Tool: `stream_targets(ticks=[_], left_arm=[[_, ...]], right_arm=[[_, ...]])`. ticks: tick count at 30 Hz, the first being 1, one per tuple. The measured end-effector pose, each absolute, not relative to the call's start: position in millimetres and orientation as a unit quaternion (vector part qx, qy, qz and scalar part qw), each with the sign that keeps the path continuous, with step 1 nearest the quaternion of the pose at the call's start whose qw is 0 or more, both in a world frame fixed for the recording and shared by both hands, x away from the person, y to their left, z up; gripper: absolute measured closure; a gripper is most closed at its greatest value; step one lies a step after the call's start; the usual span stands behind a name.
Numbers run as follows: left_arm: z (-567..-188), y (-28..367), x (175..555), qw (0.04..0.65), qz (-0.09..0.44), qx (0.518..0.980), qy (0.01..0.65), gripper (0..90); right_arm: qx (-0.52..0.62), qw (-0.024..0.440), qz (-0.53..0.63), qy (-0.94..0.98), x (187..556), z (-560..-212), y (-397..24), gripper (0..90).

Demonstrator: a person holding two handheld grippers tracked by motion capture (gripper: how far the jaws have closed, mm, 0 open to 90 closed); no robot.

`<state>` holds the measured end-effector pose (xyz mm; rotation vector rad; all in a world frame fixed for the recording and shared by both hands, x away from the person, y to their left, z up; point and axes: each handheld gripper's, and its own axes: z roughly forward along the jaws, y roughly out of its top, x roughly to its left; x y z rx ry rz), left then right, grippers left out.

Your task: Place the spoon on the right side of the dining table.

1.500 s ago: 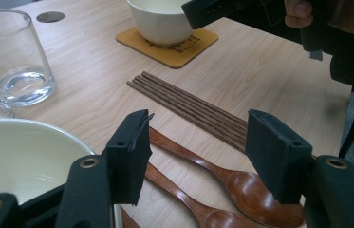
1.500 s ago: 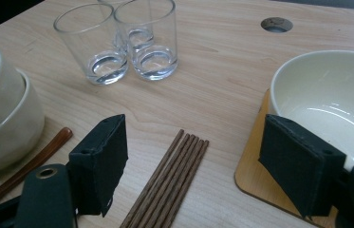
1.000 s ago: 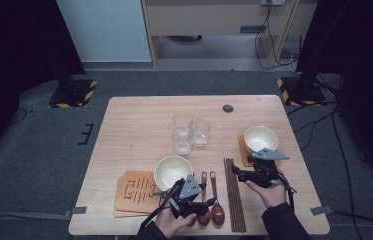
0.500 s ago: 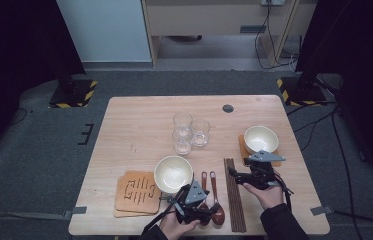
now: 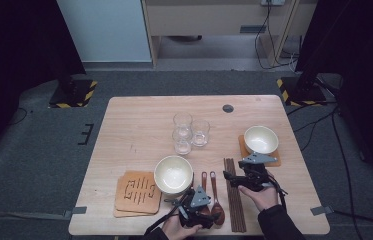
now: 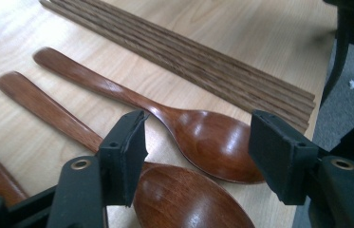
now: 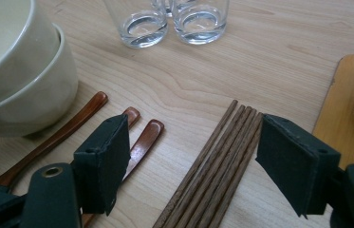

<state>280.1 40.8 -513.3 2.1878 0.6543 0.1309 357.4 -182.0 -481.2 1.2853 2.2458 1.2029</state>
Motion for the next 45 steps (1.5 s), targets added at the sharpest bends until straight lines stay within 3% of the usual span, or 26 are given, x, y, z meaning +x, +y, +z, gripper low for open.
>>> stream_targets(ticks=[45], left_arm=[[-531,29,277,0.403,0.072,0.887,0.216,32.2]], right_arm=[[0.420,0.056,0.403,0.812,360,-511,-144,33.0]])
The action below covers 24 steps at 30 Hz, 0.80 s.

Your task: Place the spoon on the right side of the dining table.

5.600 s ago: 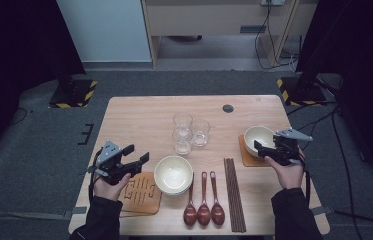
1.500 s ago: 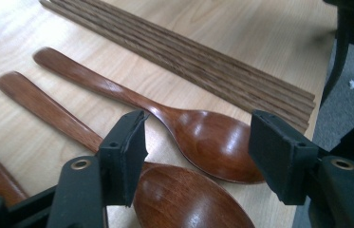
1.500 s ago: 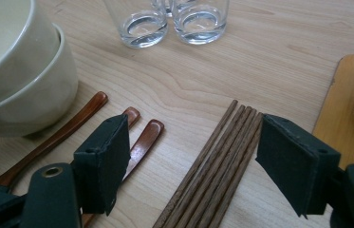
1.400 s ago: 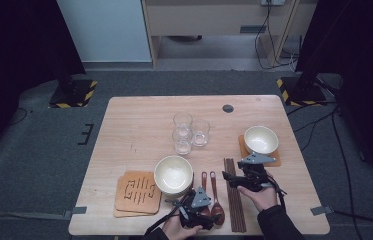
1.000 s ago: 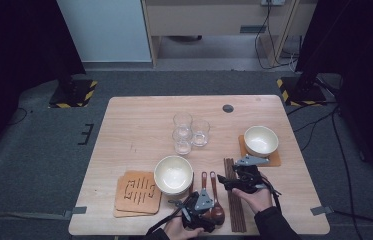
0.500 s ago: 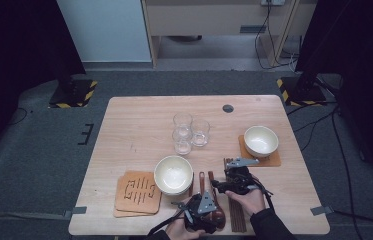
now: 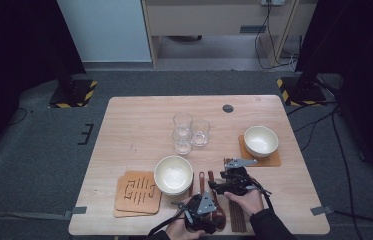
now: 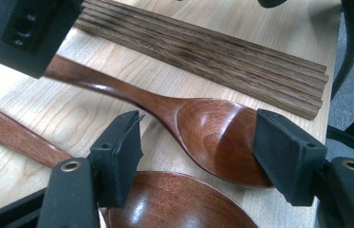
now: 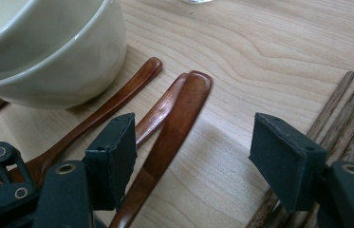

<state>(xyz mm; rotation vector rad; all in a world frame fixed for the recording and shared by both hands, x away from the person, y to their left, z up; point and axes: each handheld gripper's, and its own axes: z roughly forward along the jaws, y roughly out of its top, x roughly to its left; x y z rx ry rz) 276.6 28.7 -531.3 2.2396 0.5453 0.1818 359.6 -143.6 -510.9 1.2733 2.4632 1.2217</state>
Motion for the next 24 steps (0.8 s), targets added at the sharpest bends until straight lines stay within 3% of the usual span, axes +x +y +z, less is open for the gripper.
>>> stream_targets(ticks=[16,24], left_arm=[[-532.4,30.3,276.8,0.406,0.070,0.884,0.221,33.1],[-532.5,30.5,277.0,0.407,0.070,0.884,0.221,33.1]], right_arm=[[0.422,0.043,0.382,0.821,361.9,-516.2,-141.7,41.5],[0.419,0.038,0.375,0.826,362.5,-516.1,-142.7,53.4]])
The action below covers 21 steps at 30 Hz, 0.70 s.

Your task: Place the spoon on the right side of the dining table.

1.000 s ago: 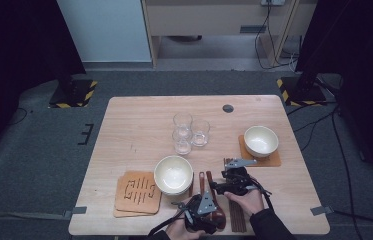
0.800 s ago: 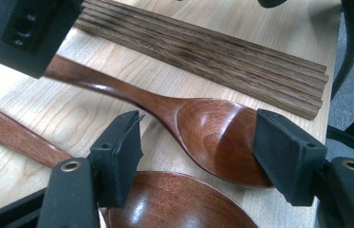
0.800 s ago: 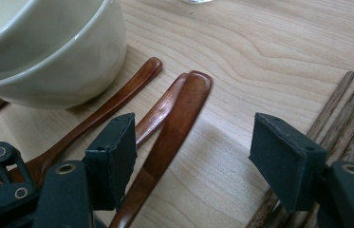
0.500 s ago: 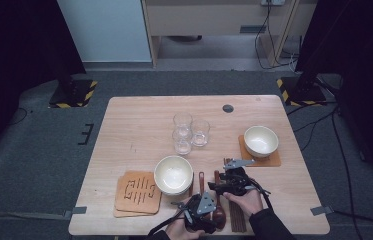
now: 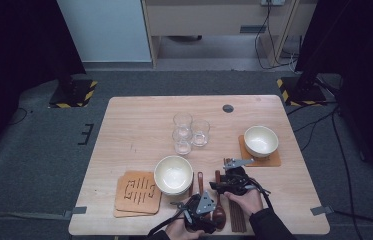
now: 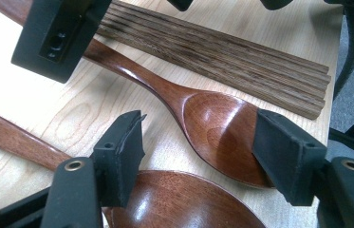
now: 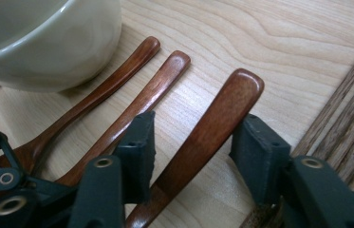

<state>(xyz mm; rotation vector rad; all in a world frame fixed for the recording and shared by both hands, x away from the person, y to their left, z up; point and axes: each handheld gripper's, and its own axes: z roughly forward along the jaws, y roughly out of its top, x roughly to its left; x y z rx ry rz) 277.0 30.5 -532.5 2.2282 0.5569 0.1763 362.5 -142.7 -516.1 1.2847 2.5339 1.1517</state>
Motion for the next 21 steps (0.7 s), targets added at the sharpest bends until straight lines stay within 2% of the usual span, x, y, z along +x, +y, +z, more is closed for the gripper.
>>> stream_targets(ticks=[1,11,21], left_arm=[[-533,31,277,0.407,0.070,0.884,0.221,33.2],[-533,31,277,0.407,0.070,0.882,0.226,33.1],[-532,34,280,0.405,0.079,0.877,0.246,32.8]], right_arm=[[0.417,0.040,0.371,0.828,362,-516,-143,56.4],[0.429,0.017,0.387,0.816,362,-510,-143,62.9],[0.433,0.016,0.419,0.798,362,-499,-150,68.2]])
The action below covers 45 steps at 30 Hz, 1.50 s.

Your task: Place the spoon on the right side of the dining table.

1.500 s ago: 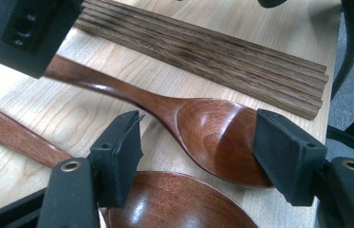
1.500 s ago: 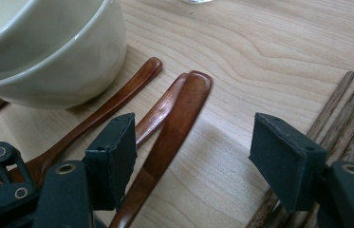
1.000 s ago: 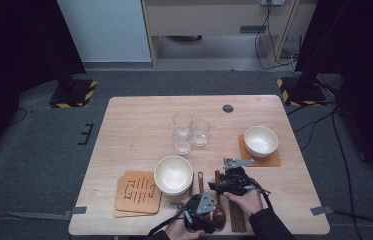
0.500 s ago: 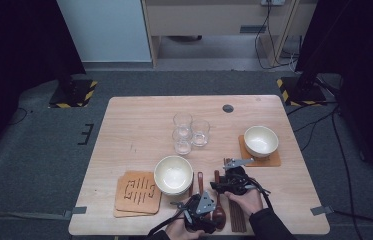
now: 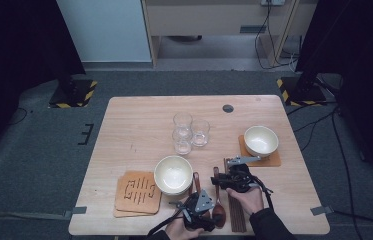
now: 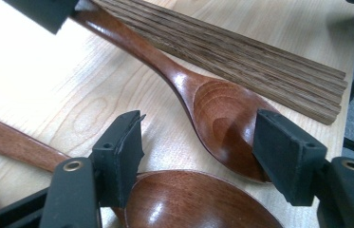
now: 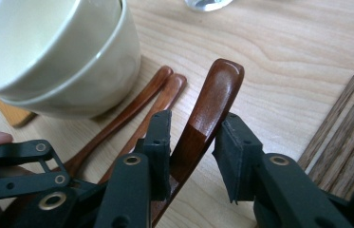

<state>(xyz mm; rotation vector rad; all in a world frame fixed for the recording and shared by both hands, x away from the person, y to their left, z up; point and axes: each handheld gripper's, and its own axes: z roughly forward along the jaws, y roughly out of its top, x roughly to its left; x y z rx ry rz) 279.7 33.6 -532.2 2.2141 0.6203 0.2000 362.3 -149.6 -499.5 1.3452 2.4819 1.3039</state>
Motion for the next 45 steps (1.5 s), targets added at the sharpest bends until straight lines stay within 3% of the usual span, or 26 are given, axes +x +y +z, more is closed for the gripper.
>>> stream_targets(ticks=[45], left_arm=[[-531,36,282,0.407,0.091,0.873,0.254,33.2]], right_arm=[[0.457,-0.065,0.517,0.721,355,-479,-167,84.6]])
